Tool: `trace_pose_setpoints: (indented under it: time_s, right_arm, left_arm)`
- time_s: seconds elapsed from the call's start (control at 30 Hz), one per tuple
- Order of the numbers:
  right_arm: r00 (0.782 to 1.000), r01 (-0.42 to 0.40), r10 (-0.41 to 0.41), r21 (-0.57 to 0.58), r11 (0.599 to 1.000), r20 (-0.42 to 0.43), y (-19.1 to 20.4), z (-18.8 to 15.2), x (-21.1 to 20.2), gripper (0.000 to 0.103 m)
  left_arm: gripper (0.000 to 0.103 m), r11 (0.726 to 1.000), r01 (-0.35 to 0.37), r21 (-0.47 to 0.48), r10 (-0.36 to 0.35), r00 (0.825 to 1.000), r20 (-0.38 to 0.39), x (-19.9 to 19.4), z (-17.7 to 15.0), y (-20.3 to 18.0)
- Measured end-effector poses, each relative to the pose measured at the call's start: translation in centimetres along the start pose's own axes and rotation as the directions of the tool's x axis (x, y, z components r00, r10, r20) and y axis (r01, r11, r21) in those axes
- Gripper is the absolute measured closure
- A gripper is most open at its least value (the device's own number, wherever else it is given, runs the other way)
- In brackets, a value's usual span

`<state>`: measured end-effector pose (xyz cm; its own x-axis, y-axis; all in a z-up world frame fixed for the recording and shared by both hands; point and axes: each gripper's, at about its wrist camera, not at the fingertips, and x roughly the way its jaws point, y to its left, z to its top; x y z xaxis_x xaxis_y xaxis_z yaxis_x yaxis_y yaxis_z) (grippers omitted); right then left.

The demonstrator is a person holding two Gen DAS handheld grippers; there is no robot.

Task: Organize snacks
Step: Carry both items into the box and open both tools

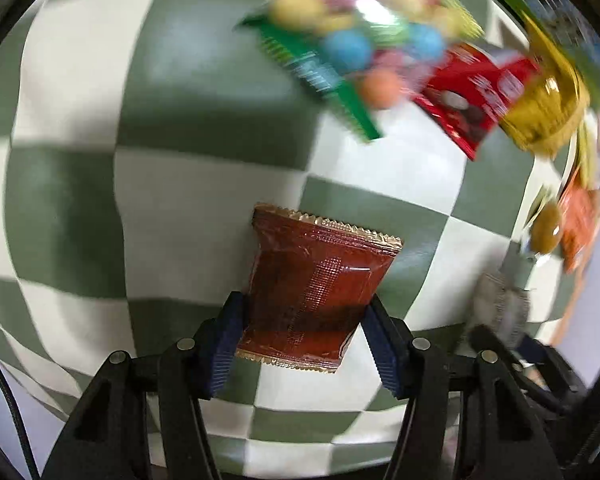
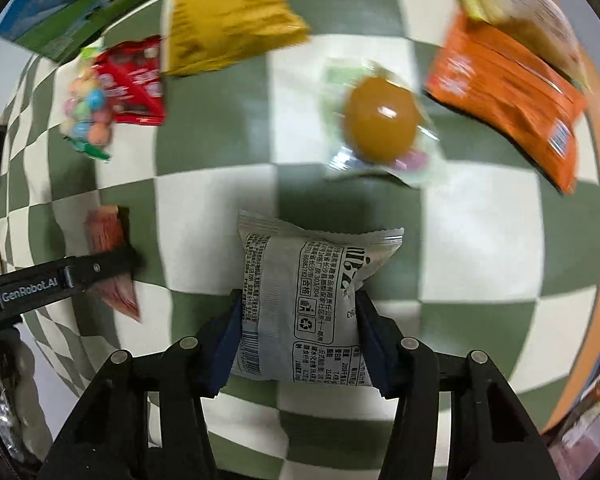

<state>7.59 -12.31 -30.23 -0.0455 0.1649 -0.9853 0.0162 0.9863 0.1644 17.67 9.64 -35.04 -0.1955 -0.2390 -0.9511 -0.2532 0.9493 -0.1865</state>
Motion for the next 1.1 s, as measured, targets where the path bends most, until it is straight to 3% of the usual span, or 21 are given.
trace_pose_setpoints:
  time_s: [0.1, 0.17, 0.27, 0.37, 0.43, 0.53, 0.7, 0.73, 0.8, 0.93, 1.1]
  right_arm:
    - [1.0, -0.024, 0.024, -0.021, 0.999, -0.012, 0.8, 0.3, 0.3, 0.043]
    - [1.0, -0.024, 0.024, -0.021, 0.999, -0.014, 0.7, 0.6, 0.1, 0.033]
    - [1.0, -0.021, 0.021, -0.013, 1.0, -0.012, 0.7, 0.5, -0.2, 0.032]
    - [1.0, -0.008, 0.008, 0.005, 1.0, -0.028, 1.3, 1.1, -0.3, 0.032]
    - [0.999, -0.009, 0.01, 0.02, 1.0, -0.039, 1.2, 1.5, -0.2, 0.032]
    - [0.999, 0.011, -0.01, 0.03, 0.999, -0.039, 1.1, 2.7, 0.7, 0.041]
    - [1.0, 0.022, -0.022, 0.018, 1.0, -0.019, 1.7, 2.4, 1.0, 0.046]
    - [1.0, 0.018, -0.018, 0.019, 1.0, -0.014, 1.7, 2.3, 0.9, 0.047]
    - [1.0, 0.011, -0.011, 0.012, 1.0, -0.008, 2.0, 2.4, 0.5, 0.057]
    - [1.0, -0.026, 0.026, 0.002, 1.0, 0.008, 2.2, 2.8, -0.4, 0.057]
    - [0.992, -0.102, 0.103, -0.019, 0.995, 0.071, 2.1, 3.2, -4.9, 0.058]
  left_arm:
    - [0.046, 0.999, -0.008, 0.05, 0.008, 1.0, 0.003, 0.1, -0.2, 0.3]
    - [0.045, 0.99, -0.061, 0.13, 0.062, 0.998, 0.0, 0.8, -0.4, -0.1]
    - [0.044, 0.958, -0.161, 0.238, 0.162, 0.987, 0.016, 1.3, -0.8, -1.8]
    - [0.044, 0.944, -0.214, 0.251, 0.203, 0.977, 0.068, 0.9, -1.3, -3.3]
    - [0.05, 0.95, -0.219, 0.223, 0.202, 0.975, 0.097, 0.5, -1.4, -3.4]
    - [0.05, 0.959, -0.215, 0.185, 0.196, 0.974, 0.116, -0.3, -2.0, -3.2]
    - [0.05, 0.958, -0.23, 0.173, 0.21, 0.969, 0.126, -0.7, -2.2, -3.3]
    - [0.05, 0.955, -0.24, 0.174, 0.222, 0.968, 0.12, -0.5, -2.5, -4.8]
    - [0.05, 0.958, -0.231, 0.168, 0.212, 0.969, 0.125, -0.6, -2.8, -5.4]
    - [0.05, 0.967, -0.195, 0.166, 0.174, 0.975, 0.137, -1.9, -3.4, -5.8]
    - [0.05, 0.981, -0.104, 0.164, 0.072, 0.98, 0.187, -7.0, -3.9, -7.1]
